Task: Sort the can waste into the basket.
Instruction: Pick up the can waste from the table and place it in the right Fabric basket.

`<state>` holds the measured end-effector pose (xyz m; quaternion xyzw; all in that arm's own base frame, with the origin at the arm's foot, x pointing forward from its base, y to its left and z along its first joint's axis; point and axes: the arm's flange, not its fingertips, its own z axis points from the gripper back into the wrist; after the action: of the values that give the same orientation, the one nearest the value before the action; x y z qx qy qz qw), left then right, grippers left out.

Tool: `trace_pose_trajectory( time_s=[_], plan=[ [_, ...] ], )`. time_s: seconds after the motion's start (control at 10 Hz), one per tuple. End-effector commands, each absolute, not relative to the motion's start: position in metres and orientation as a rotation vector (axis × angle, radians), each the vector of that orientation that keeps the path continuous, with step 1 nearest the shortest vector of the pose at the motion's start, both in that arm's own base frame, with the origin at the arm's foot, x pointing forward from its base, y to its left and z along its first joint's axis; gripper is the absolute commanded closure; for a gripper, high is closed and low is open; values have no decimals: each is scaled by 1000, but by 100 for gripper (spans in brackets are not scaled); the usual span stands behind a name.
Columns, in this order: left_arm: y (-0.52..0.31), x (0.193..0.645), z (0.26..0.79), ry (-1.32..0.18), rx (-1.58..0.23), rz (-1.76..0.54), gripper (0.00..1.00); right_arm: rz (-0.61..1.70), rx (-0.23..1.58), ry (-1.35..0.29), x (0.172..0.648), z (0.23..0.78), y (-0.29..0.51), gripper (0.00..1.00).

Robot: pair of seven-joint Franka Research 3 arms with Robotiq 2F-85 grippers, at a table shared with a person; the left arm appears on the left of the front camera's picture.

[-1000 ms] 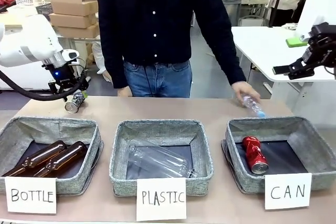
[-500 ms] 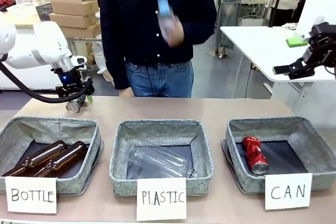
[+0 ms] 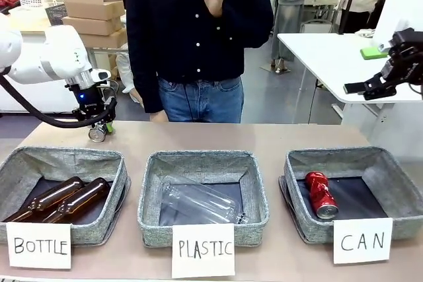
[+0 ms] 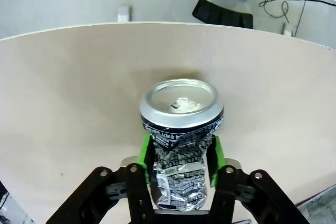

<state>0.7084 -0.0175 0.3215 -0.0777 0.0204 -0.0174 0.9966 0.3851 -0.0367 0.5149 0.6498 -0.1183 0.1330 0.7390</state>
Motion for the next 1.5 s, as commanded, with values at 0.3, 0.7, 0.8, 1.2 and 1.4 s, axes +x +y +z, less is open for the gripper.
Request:
trace_pose_trajectory(
  time_s=[0.3, 0.7, 0.8, 1.2, 1.4],
  plan=[
    [-23, 712, 327, 66, -132, 7, 100, 295, 1416, -271, 385, 515, -37, 0],
    [0, 671, 391, 0, -216, 13, 100, 295, 1416, -271, 385, 515, -37, 0],
    [11, 621, 436, -1, -248, -26, 100, 295, 1416, -271, 385, 515, -37, 0],
    [0, 418, 506, -244, -373, -576, 100, 295, 1416, -271, 385, 515, -37, 0],
    [-9, 382, 484, -340, -326, -697, 100, 295, 1416, -271, 385, 515, -37, 0]
  ],
)
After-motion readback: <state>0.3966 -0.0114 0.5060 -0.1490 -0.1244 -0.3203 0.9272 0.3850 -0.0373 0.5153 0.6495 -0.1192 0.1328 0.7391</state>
